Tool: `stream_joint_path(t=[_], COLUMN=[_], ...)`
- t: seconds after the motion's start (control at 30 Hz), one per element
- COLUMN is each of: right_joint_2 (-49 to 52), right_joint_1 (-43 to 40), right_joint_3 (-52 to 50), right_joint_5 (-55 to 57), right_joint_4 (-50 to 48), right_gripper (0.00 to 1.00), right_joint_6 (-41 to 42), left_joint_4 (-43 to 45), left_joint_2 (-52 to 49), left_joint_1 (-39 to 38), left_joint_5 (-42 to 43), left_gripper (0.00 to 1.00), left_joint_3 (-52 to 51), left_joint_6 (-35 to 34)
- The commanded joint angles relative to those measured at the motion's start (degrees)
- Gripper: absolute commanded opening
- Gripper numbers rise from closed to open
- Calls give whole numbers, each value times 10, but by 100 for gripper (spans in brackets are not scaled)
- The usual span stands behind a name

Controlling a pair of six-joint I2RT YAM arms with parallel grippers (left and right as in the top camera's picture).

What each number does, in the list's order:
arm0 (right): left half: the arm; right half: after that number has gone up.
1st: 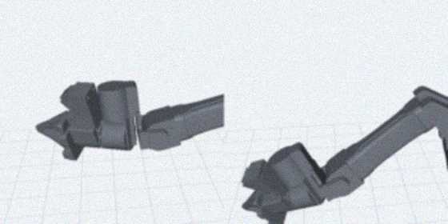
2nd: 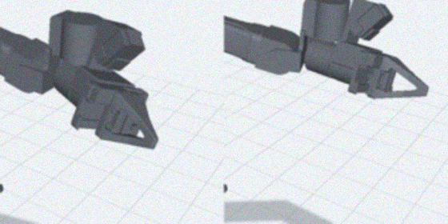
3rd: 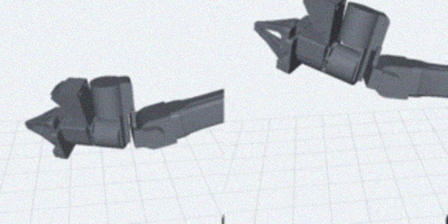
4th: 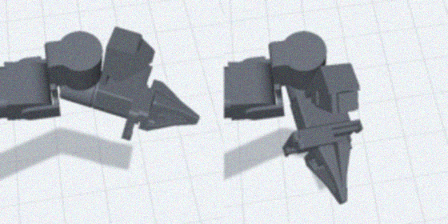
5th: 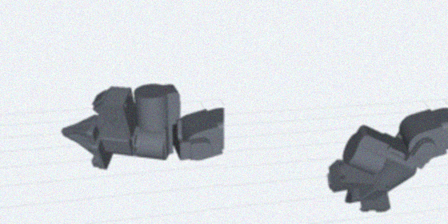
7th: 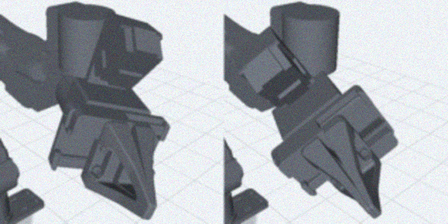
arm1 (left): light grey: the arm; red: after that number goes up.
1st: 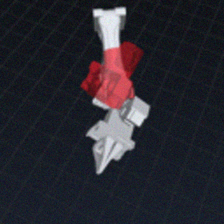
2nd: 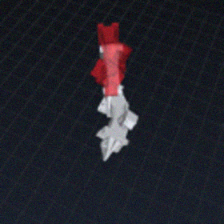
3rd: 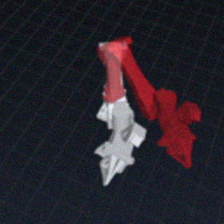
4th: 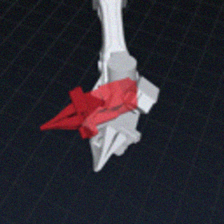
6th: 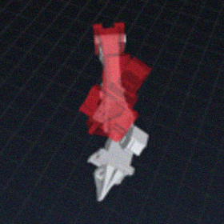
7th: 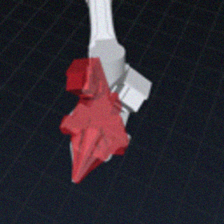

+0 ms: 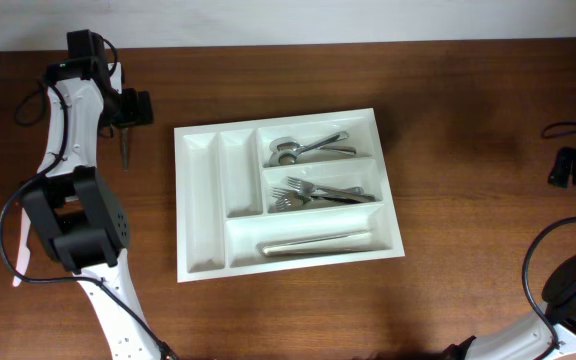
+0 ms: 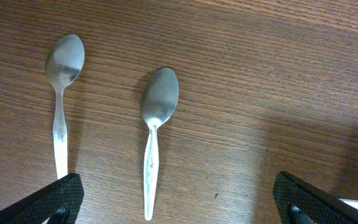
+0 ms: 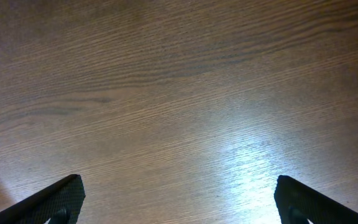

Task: Pack container
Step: 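Move the left gripper back left above the two small spoons, then lower the left gripper onto the right small spoon and close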

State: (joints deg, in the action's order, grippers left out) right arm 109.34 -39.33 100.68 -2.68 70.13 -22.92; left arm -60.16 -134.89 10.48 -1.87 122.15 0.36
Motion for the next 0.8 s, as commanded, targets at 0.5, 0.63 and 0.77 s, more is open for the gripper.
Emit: stream_joint_path(t=[0.5,0.63,0.77], right_joint_2=[-1,-1,-1], right_joint_1=[-1,-1,-1], right_joint_3=[-2,-2,-2], right_joint_5=[-3,-3,-3], right_joint_4=[-2,-2,-2], right_gripper=[99,99,99], right_joint_6=[0,0,0], left_joint_4=[-18,-18,-20], left_joint_2=[-47,-48,-48], left_joint_1=[7,9,14], left_joint_5=[6,7,7], left_gripper=[100,100,100], left_joint_3=[-1,-1,-1], left_joint_6=[14,14,11])
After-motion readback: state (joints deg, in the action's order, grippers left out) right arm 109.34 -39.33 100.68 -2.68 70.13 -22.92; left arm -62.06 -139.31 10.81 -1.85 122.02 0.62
